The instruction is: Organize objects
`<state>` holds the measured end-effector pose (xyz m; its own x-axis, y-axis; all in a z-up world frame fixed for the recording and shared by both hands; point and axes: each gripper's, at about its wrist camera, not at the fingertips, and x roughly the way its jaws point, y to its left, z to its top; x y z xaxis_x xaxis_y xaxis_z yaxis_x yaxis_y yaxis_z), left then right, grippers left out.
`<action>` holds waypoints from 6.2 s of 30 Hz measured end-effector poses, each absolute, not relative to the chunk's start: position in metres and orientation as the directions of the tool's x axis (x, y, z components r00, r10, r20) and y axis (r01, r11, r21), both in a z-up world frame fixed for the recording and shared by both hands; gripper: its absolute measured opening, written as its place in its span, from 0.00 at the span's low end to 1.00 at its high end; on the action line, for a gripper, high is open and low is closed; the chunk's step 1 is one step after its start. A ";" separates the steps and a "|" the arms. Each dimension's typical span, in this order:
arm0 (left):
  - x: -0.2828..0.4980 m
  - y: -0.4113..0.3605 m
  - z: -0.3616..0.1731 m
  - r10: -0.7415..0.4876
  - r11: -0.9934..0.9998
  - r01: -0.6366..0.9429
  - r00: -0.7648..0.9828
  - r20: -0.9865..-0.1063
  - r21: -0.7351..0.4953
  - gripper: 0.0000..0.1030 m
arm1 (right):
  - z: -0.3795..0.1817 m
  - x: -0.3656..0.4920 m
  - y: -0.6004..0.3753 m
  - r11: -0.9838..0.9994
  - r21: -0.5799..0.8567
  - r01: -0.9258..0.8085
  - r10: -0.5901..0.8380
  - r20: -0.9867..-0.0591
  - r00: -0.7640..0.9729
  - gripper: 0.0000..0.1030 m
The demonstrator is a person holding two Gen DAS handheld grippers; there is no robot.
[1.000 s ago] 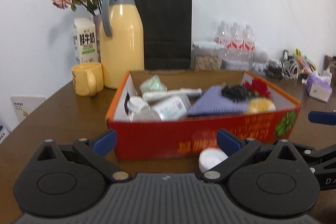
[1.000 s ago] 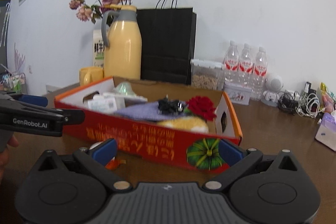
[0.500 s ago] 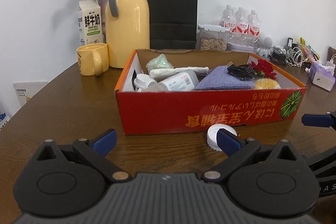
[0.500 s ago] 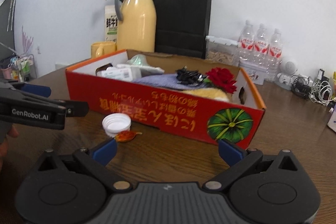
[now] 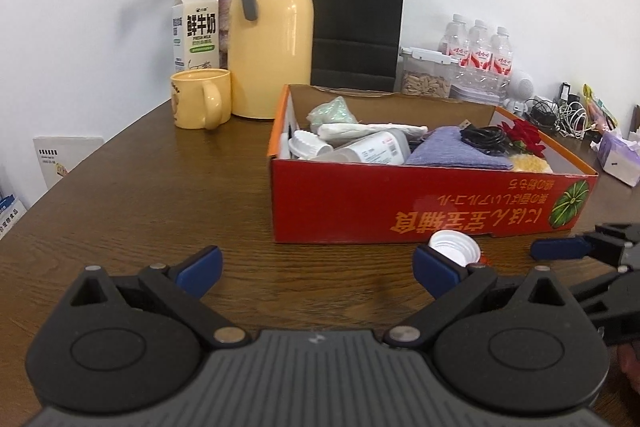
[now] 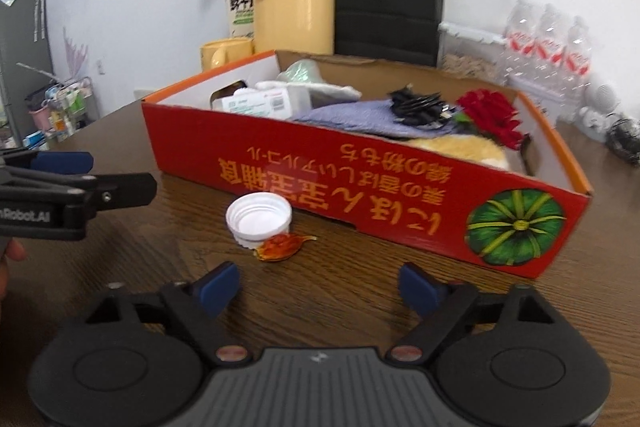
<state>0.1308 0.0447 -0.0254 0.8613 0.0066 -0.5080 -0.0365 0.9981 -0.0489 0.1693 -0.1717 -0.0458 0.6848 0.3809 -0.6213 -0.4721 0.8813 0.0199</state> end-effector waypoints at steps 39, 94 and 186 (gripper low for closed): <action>0.140 0.052 -0.036 0.030 0.998 -0.055 0.815 -0.578 -0.026 1.00 | -0.037 0.156 -0.183 0.831 -0.053 -0.554 0.443 -0.540 0.716 0.10; 0.151 -0.018 -0.010 -0.118 0.992 0.090 0.877 -0.466 -0.083 0.40 | -0.020 0.125 -0.203 0.936 -0.035 -0.350 0.311 -0.383 0.870 0.10; 0.049 0.012 0.006 0.006 0.999 -0.021 0.876 -0.482 -0.027 1.00 | 0.009 0.054 -0.222 0.986 0.040 -0.164 0.162 -0.497 0.852 1.00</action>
